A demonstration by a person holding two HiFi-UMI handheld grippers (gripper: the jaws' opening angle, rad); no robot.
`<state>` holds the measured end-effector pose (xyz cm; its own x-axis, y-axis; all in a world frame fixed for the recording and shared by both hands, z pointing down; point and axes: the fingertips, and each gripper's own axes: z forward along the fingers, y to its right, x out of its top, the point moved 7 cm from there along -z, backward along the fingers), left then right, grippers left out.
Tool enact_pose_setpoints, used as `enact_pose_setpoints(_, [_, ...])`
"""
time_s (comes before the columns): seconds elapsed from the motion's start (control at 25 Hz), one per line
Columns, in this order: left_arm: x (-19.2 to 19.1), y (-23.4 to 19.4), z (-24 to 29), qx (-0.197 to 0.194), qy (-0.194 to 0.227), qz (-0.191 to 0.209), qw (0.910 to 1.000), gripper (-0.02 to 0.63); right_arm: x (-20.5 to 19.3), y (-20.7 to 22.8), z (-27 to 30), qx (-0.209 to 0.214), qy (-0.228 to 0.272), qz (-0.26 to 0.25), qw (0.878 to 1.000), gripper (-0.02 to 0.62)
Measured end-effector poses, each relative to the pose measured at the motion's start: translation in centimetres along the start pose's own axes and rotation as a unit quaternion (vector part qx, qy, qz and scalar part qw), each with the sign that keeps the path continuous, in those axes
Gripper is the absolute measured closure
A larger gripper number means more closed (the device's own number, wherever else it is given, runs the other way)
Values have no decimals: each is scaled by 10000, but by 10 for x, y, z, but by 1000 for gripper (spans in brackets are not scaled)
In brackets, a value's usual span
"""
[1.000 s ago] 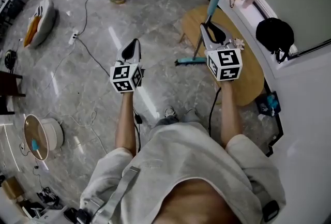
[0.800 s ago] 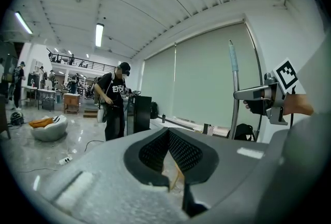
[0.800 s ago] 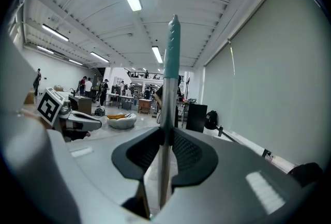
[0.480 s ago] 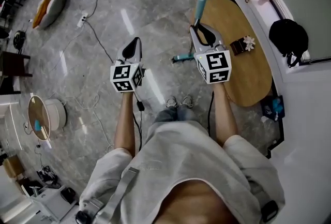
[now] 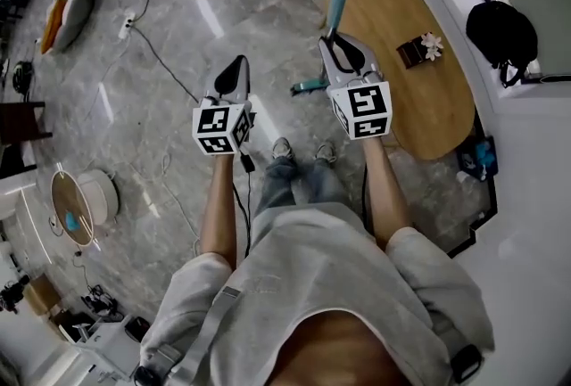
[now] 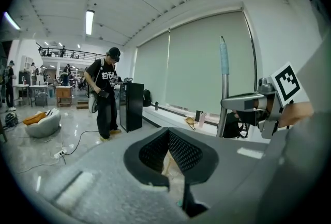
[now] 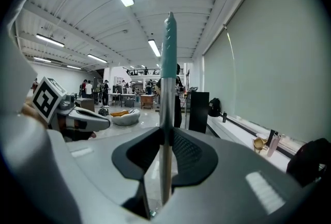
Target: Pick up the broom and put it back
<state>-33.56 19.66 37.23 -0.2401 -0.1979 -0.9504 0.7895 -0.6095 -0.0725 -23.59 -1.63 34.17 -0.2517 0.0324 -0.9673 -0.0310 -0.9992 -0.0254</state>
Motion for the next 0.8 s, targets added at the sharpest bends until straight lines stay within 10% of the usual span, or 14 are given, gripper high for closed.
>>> enact_pose_setpoints(0.8, [-151,2,78,-1007,-884,-376,9903,605,-219,36,23,-1176,-1206,472,9846,517])
